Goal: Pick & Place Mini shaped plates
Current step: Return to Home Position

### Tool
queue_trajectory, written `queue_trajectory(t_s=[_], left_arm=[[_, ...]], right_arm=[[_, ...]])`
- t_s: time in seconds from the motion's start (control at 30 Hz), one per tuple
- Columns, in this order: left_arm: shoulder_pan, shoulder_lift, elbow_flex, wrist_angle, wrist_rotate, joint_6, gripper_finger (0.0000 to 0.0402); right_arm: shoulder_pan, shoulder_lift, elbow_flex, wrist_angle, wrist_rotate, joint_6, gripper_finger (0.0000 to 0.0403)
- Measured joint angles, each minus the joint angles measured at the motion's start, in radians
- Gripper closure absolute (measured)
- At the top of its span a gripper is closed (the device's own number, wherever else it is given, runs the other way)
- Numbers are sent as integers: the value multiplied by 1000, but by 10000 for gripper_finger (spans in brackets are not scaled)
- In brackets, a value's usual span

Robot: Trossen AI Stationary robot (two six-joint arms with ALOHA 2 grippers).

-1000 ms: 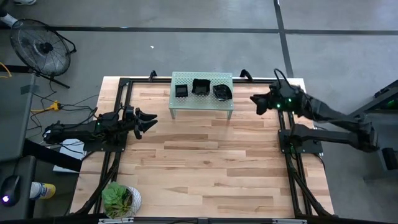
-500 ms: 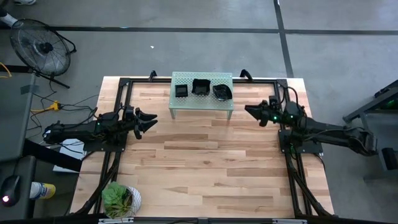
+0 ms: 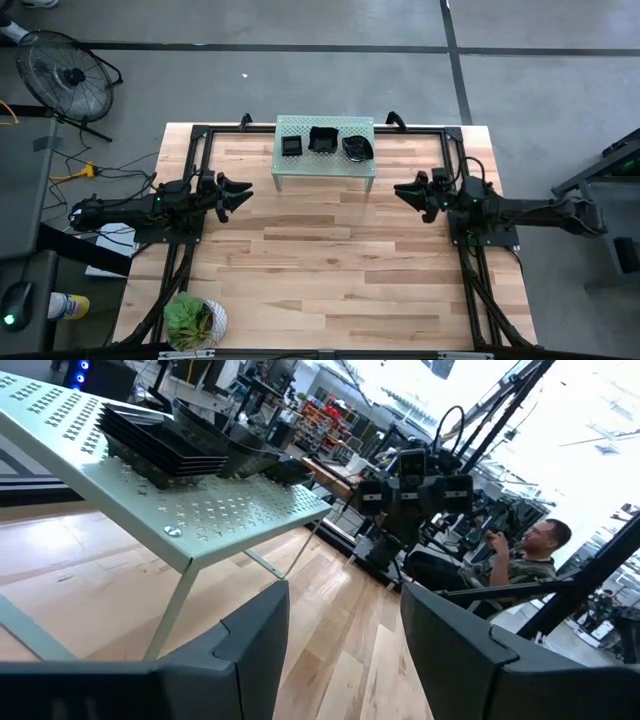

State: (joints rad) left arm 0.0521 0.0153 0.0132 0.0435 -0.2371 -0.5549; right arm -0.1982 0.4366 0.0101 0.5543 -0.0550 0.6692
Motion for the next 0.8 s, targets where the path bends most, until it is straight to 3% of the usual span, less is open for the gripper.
queue_trajectory(t_s=[0.23,0.47,0.8], left_arm=[[0,0,0,0,0,0,211],[0,0,0,0,0,0,211],[0,0,0,0,0,0,211]], right_arm=[[-33,-192,0,-217,-63,-5,270],[-33,-385,0,-353,16,-62,270],[-33,-422,0,-443,81,-160,270]])
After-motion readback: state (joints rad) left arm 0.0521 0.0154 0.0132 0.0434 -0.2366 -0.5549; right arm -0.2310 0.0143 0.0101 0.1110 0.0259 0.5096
